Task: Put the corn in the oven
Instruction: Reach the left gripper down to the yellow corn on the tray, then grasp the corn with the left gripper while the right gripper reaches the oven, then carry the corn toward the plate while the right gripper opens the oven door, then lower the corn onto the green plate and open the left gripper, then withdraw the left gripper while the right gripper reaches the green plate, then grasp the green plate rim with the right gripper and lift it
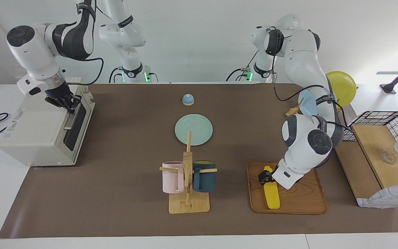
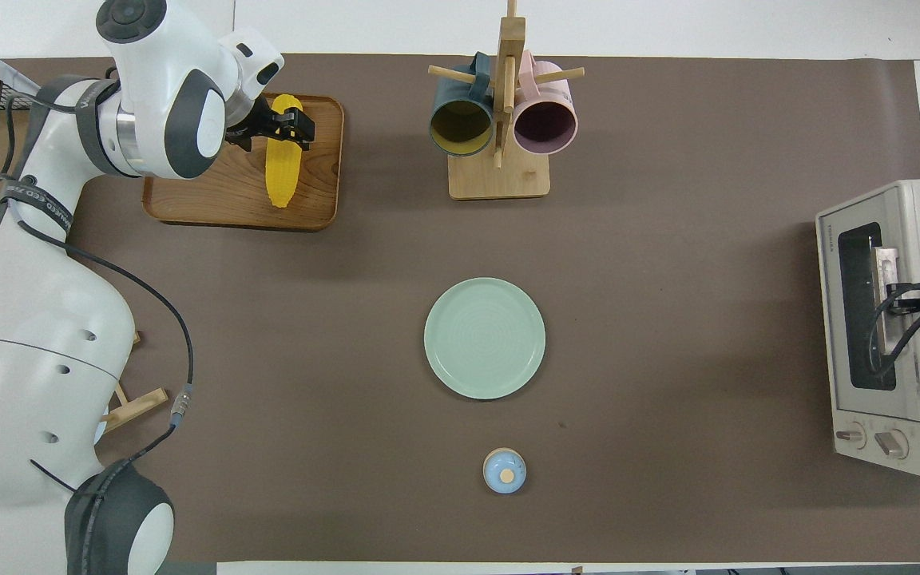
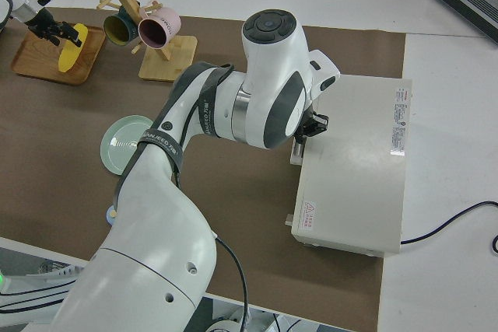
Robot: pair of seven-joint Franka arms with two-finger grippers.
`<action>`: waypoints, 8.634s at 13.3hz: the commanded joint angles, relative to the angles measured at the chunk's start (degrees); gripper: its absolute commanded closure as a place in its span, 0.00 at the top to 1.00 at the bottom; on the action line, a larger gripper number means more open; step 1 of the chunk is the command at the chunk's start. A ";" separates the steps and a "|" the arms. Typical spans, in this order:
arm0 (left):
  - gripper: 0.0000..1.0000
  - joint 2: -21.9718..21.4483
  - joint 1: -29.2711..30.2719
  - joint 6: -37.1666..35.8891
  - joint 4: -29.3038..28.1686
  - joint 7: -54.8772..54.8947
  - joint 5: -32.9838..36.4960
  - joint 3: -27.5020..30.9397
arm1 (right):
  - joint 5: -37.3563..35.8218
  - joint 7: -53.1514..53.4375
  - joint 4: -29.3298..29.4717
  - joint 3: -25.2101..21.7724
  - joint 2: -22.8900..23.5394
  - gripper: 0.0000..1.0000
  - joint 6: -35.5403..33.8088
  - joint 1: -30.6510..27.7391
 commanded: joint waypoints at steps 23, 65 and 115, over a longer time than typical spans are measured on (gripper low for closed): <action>0.00 0.76 0.05 1.25 0.25 0.07 2.85 0.32 | 0.72 11.90 -3.55 1.24 4.96 0.00 7.18 4.85; 0.03 -29.39 -30.98 31.45 -50.82 -24.45 -3.48 -0.12 | 12.58 11.81 8.22 1.16 4.18 1.00 -4.32 17.95; 1.00 -53.91 6.46 -20.31 -37.29 1.48 3.29 -2.93 | -7.28 55.84 9.72 3.62 28.00 0.00 18.45 56.01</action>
